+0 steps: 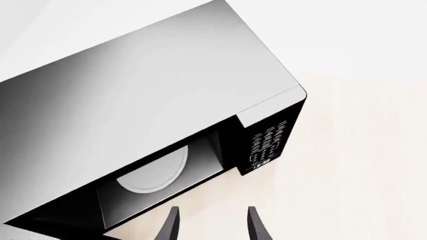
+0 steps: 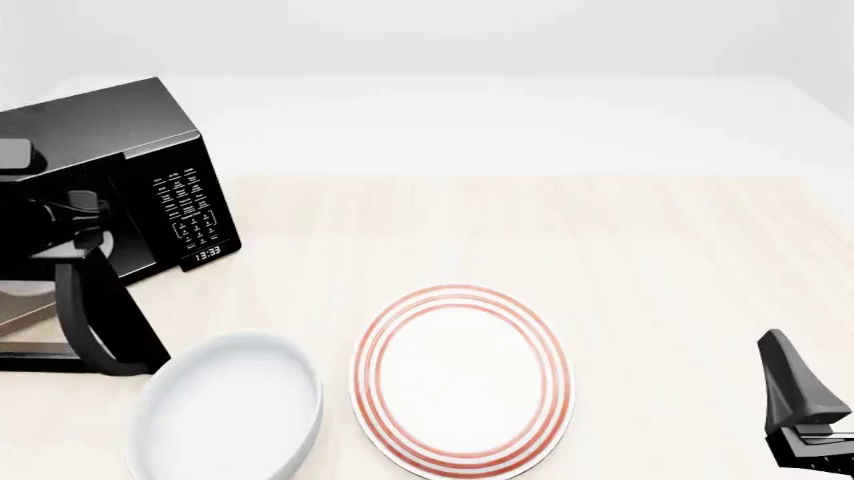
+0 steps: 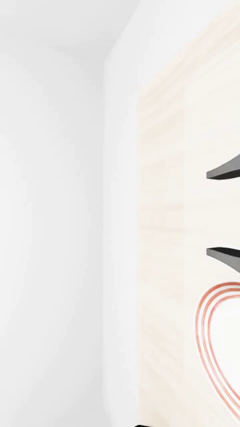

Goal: Open the microwave.

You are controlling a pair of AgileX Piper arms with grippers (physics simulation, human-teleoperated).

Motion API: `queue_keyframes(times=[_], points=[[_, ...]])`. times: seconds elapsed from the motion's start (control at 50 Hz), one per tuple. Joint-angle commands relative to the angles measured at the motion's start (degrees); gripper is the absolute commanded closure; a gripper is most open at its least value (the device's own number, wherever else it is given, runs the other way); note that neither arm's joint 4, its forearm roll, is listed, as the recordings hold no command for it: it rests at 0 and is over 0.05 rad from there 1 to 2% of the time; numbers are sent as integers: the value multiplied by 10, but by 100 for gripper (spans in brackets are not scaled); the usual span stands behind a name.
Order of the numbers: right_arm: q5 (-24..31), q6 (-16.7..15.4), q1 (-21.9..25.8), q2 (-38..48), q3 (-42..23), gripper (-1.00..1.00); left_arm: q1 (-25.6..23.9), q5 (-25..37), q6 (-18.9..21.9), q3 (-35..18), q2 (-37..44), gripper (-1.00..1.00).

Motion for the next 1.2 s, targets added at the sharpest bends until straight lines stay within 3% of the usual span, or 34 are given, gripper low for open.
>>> queue_keyframes(times=[0.02,1.2], points=[[0,0,0,0,0,-100,3,-13,-2,14,6,-100],[0,0,0,0,0,-100,10,8,-12,107,-110,-100]])
